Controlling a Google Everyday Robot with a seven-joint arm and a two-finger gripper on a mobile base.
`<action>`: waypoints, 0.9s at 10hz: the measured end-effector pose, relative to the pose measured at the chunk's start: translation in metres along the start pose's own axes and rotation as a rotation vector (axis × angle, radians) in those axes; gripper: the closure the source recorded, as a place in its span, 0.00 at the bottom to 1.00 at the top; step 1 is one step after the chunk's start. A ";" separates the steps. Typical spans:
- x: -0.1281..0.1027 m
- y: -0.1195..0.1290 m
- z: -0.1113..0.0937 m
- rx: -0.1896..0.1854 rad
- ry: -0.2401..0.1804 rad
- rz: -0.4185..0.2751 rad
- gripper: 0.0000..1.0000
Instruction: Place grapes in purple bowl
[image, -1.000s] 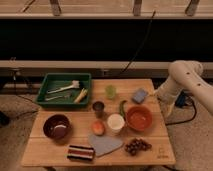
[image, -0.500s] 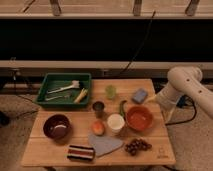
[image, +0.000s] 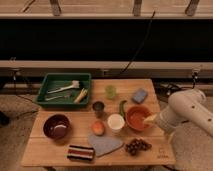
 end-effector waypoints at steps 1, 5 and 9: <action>-0.013 0.001 0.013 -0.002 -0.004 -0.007 0.20; -0.033 -0.012 0.068 -0.029 -0.035 -0.035 0.20; -0.030 -0.021 0.085 -0.055 -0.039 -0.048 0.20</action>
